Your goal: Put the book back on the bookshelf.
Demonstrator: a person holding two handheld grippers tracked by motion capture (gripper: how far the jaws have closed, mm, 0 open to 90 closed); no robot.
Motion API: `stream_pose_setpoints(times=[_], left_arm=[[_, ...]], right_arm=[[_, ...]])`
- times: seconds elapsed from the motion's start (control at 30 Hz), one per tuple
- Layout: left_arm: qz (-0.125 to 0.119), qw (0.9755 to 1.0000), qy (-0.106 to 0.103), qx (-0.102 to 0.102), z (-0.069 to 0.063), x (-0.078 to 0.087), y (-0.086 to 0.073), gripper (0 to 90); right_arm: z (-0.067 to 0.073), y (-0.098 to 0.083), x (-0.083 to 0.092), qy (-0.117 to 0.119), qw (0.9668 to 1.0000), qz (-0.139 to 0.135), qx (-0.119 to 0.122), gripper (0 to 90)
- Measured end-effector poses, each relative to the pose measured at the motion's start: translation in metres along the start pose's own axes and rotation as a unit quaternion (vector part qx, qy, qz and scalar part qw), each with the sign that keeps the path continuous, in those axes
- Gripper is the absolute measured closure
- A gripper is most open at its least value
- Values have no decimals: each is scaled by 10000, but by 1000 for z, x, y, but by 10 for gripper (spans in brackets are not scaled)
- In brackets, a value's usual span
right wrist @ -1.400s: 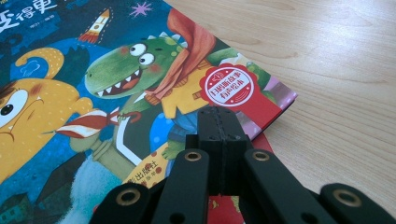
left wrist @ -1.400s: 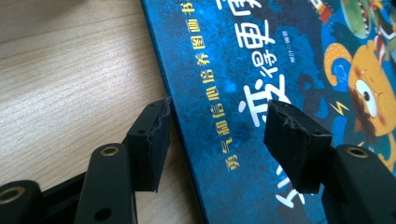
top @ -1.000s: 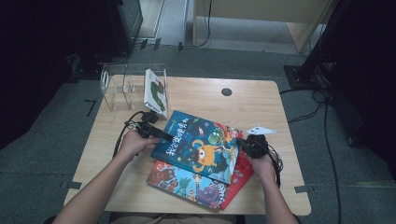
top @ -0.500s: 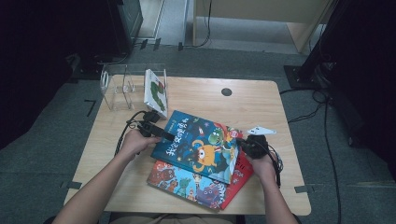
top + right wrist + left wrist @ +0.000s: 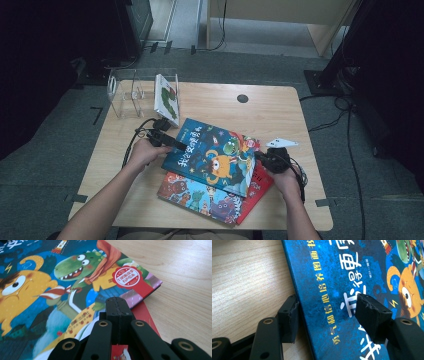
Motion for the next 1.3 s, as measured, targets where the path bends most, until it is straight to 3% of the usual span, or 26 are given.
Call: stream_pose_setpoints(times=[0.13, 0.17, 0.23, 0.33, 0.53, 0.87, 1.03, 1.17, 1.3], left_arm=[[-1, 10000, 22, 10, 0, 0, 0, 388], [2, 10000, 29, 2, -1, 0, 0, 389], [7, 10000, 32, 11, -1, 0, 0, 389], [15, 10000, -18, 67, 0, 1, 0, 396], [10, 10000, -6, 77, 1, 0, 1, 391], [-18, 9997, 17, 260, 0, 4, 4, 435], [-80, 9997, 45, 234, -4, 17, 8, 458], [-223, 9996, -54, 184, -7, 29, 11, 495], [-190, 9998, 42, 70, -12, 34, 13, 494]], right_arm=[[1, -4, 3, 47, 10000, 26, 14, 900], [0, -11, 3, -26, 9995, 273, 158, 900], [-1, -12, 3, 22, 9996, 280, 91, 900], [0, -12, 3, -71, 9995, 248, 204, 900], [3, -13, 5, 80, 9993, 216, 284, 900], [3, -16, 5, 131, 9997, 164, 151, 900], [3, -15, 3, 189, 9997, 118, 100, 900], [4, -15, 1, 193, 9997, 97, 111, 900], [4, -15, 1, 208, 9997, 78, 91, 900]])
Point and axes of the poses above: each handheld gripper's, and its own axes: x roughly backward along the jaws, y roughly out of its top, z roughly to its left, the point moved 6 cm from there along -x, roughly forward along the jaws, and after that the axes turned 3 degrees about -x, right-handed, at the moved point
